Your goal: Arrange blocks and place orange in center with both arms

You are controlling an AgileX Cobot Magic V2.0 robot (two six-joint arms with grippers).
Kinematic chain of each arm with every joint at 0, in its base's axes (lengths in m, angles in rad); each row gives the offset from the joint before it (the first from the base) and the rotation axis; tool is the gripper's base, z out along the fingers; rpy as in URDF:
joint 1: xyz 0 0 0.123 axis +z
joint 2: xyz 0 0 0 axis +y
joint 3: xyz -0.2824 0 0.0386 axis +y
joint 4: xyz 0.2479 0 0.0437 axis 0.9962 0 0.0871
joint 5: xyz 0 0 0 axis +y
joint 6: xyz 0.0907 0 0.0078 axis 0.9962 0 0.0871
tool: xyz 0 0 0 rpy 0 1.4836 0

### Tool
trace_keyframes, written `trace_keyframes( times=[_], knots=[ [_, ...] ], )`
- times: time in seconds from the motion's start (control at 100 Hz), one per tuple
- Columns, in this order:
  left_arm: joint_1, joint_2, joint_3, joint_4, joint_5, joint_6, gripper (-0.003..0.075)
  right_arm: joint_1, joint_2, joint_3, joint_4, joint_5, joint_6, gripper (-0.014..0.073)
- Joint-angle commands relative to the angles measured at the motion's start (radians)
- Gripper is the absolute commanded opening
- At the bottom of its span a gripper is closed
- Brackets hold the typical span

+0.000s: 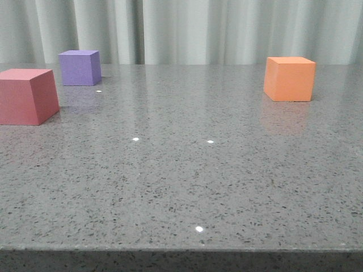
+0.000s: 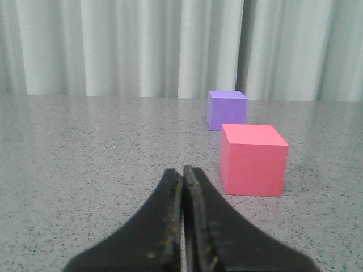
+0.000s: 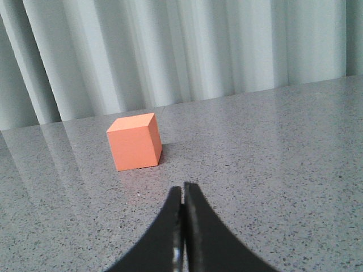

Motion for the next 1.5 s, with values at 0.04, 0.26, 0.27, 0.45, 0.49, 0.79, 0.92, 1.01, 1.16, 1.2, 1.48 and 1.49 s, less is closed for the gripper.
trace_keyframes(
  times=[0.04,0.26,0.27,0.45,0.49,0.79,0.92,1.01,1.16,1.2,1.48,1.49],
  knots=[
    [0.004,-0.030,0.042,-0.002,-0.073,-0.005,-0.0019,-0.002,-0.020,-0.019,-0.010,-0.088,-0.008,-0.0067],
    [0.004,-0.030,0.042,-0.002,-0.073,-0.005,-0.0019,-0.002,-0.020,-0.019,-0.010,-0.118,-0.008,-0.0067],
    [0.004,-0.030,0.042,-0.002,-0.073,-0.005,-0.0019,-0.002,-0.020,-0.019,-0.010,-0.120,-0.008,-0.0067],
    [0.004,-0.030,0.042,-0.002,-0.073,-0.005,-0.0019,-0.002,-0.015,-0.071,-0.010,-0.056,-0.008,-0.0067],
    [0.004,-0.030,0.042,-0.002,-0.073,-0.005,-0.0019,-0.002,-0.015,-0.095,-0.010,-0.017,-0.008,-0.0067],
    [0.004,-0.030,0.042,-0.002,-0.073,-0.005,-0.0019,-0.002,0.027,-0.334,-0.010,0.307,-0.008,-0.0067],
    [0.004,-0.030,0.042,-0.002,-0.073,-0.005,-0.0019,-0.002,0.133,-0.457,-0.010,0.458,-0.008,-0.0067],
    [0.004,-0.030,0.042,-0.002,-0.073,-0.005,-0.0019,-0.002,0.234,-0.531,-0.010,0.544,-0.008,-0.0067],
    [0.004,-0.030,0.042,-0.002,-0.073,-0.005,-0.0019,-0.002,0.417,-0.658,-0.009,0.657,-0.008,-0.0067],
    [0.004,-0.030,0.042,-0.002,-0.073,-0.005,-0.0019,-0.002,0.457,-0.683,-0.006,0.675,-0.008,-0.0067],
    [0.004,-0.030,0.042,-0.002,-0.073,-0.005,-0.0019,-0.002,0.657,-0.780,0.059,0.707,-0.008,-0.0064],
    [0.004,-0.030,0.042,-0.002,-0.073,-0.005,-0.0019,-0.002,0.660,-0.780,0.059,0.706,-0.008,-0.0063]
  ],
)
